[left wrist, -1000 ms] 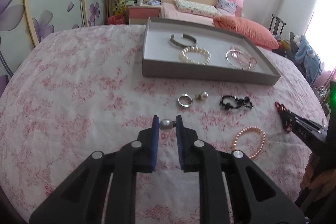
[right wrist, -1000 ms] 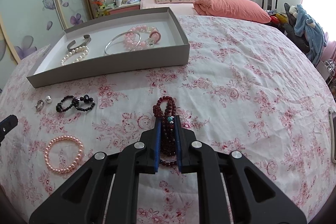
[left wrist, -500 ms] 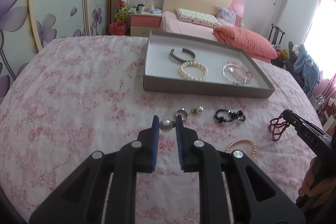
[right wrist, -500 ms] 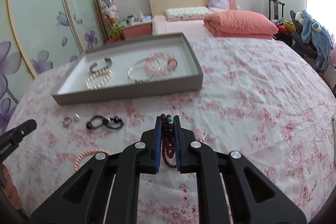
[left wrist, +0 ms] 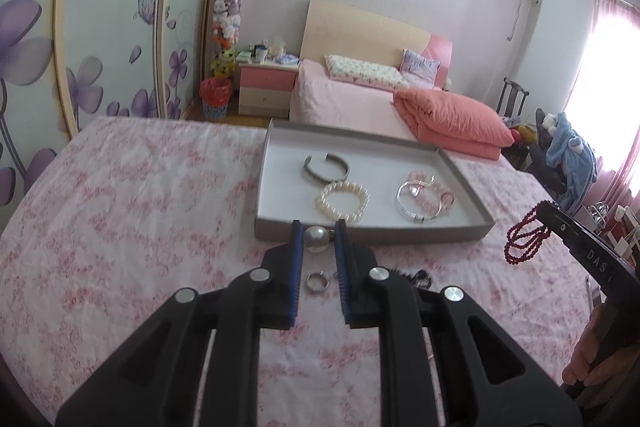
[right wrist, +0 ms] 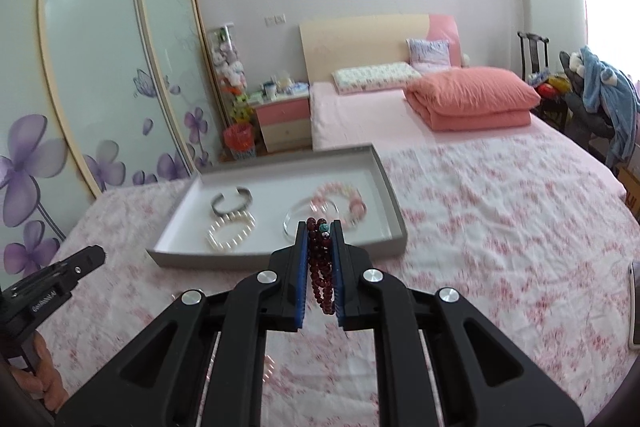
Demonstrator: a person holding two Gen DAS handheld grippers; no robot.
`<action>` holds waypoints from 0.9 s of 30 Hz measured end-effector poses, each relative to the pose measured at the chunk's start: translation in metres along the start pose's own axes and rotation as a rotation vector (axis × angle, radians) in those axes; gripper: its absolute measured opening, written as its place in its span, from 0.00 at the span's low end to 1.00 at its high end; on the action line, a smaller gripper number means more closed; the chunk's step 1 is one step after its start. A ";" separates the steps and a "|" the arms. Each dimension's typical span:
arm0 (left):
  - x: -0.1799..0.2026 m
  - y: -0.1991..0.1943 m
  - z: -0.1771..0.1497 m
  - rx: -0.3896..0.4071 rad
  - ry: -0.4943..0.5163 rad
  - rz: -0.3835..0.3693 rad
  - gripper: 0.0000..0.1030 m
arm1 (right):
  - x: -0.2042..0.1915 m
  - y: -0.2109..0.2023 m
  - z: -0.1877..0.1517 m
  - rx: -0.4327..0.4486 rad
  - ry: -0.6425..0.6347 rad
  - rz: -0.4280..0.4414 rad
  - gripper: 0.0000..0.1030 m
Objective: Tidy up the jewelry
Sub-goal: 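Lift the red bead bracelet and pearl earring and carry both toward the gray tray, then lower the red bead bracelet and pearl earring into the tray, opening both grippers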
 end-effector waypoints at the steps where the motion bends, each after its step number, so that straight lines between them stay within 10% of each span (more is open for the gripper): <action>1: 0.002 -0.001 0.003 0.007 0.001 -0.001 0.16 | -0.002 -0.001 0.005 0.014 -0.004 0.005 0.11; 27: 0.038 0.036 0.079 0.139 0.086 0.003 0.16 | -0.026 0.022 0.078 0.211 -0.067 0.019 0.11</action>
Point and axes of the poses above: each gripper's, at about its wrist camera, not at the fingertips, and y roughly the way its jaws point, x to its right, z to its top, the point moved 9 cm from there along y, roughly the way its jaws point, and after that the axes turned 1 degree about -z, right-handed, at the moved point
